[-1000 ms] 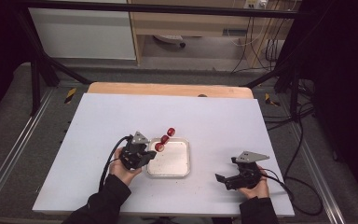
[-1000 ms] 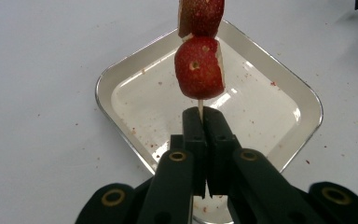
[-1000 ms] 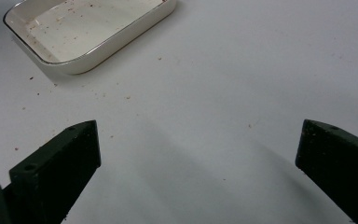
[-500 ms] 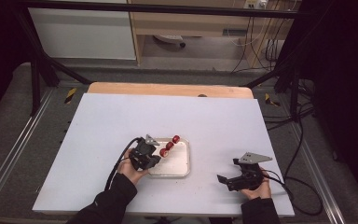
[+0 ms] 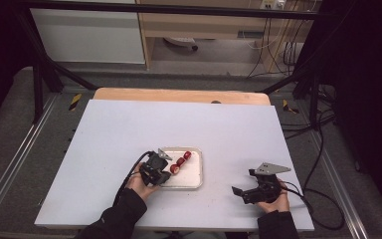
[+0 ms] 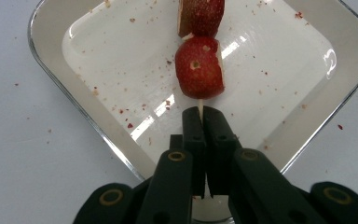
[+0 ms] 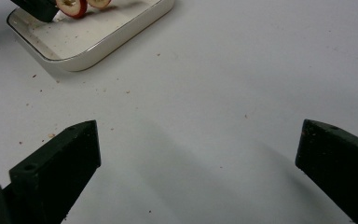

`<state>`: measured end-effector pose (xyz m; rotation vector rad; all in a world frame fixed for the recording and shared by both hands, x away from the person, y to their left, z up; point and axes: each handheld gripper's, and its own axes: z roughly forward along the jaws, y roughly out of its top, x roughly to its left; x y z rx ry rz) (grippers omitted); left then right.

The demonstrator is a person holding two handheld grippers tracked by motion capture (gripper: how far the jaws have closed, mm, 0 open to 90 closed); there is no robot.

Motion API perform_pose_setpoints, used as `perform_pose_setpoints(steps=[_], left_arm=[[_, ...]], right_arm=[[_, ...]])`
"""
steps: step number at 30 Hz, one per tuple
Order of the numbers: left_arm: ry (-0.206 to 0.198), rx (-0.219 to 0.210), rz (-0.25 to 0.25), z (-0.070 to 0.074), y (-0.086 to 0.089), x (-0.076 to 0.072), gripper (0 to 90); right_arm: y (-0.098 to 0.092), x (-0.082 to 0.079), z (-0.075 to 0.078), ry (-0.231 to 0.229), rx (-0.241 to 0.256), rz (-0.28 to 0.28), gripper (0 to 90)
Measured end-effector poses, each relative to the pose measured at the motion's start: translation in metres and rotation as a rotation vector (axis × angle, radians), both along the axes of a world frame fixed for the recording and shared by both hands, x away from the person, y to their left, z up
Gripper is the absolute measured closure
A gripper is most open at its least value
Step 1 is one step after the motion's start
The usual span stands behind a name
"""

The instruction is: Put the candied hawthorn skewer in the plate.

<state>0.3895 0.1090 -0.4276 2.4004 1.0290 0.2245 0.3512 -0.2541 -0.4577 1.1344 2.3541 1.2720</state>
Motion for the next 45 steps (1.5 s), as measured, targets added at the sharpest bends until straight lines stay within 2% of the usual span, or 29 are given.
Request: perform_pose_setpoints(steps=[5,8,13,16,21,25,30,36,45], left_arm=[[0.000,-0.006,-0.008,0.000,0.001,0.000,87.3],[-0.019,-0.025,-0.014,0.002,0.004,-0.002,80.8],[-0.064,-0.071,-0.037,0.009,0.016,-0.006,55.6],[-0.063,-0.094,-0.034,0.013,0.024,-0.007,36.9],[-0.088,-0.123,-0.036,0.017,0.042,-0.012,21.1],[-0.127,-0.108,-0.017,0.015,0.059,-0.021,11.2],[-0.115,-0.153,0.009,0.007,0.087,-0.028,9.4],[-0.134,-0.186,0.043,-0.006,0.122,-0.036,7.2],[-0.166,-0.238,0.056,-0.022,0.156,-0.047,7.0]], right_arm=[[-0.001,0.000,0.000,-0.004,0.002,-0.001,0.5],[-0.001,0.000,0.000,-0.002,0.005,-0.005,0.5],[-0.001,0.000,0.001,-0.002,0.012,-0.009,0.5],[-0.001,0.000,0.001,-0.005,0.011,-0.007,0.5],[-0.002,0.000,0.002,0.001,0.018,-0.011,0.5],[-0.001,0.000,0.001,0.001,0.020,-0.012,0.5],[-0.001,0.000,0.001,0.003,0.019,-0.010,0.5],[0.000,0.000,0.000,0.009,0.018,-0.010,0.5],[0.000,0.000,-0.001,0.028,-0.001,-0.004,0.5]])
